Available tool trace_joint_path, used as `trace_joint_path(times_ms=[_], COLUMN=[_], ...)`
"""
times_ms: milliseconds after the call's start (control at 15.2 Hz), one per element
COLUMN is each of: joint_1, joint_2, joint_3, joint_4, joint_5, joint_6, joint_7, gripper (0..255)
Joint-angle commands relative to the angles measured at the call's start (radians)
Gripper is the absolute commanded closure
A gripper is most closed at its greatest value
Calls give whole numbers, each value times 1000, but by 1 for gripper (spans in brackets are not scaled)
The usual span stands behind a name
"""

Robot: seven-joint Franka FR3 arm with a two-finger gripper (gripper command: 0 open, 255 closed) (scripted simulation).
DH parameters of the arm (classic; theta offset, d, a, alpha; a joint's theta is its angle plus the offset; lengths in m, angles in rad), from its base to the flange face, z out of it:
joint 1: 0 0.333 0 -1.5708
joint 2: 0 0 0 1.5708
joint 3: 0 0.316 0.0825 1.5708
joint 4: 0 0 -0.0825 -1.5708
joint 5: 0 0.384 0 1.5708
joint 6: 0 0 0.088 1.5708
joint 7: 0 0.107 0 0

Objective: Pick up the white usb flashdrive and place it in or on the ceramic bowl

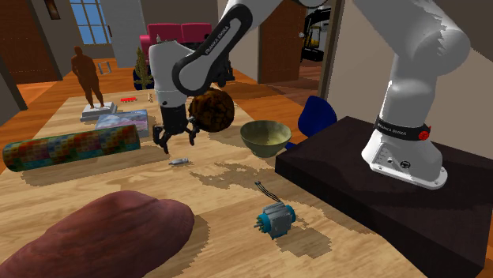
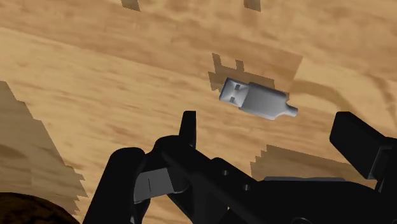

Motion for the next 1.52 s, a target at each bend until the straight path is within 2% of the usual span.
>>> trace_joint_path(times_ms=[0, 462, 924, 990, 1452], joint_1=[22, 37, 37, 37, 37], joint_2=[58, 129, 129, 129, 130], joint_3=[-14, -33, -33, -33, -33], joint_4=[65, 97, 97, 97, 97], joint_5=[-9, -24, -24, -24, -24], joint_6=[-3, 38, 38, 38, 38], joint_7=[8, 15, 15, 15, 14], gripper=[0, 0, 0, 255, 255])
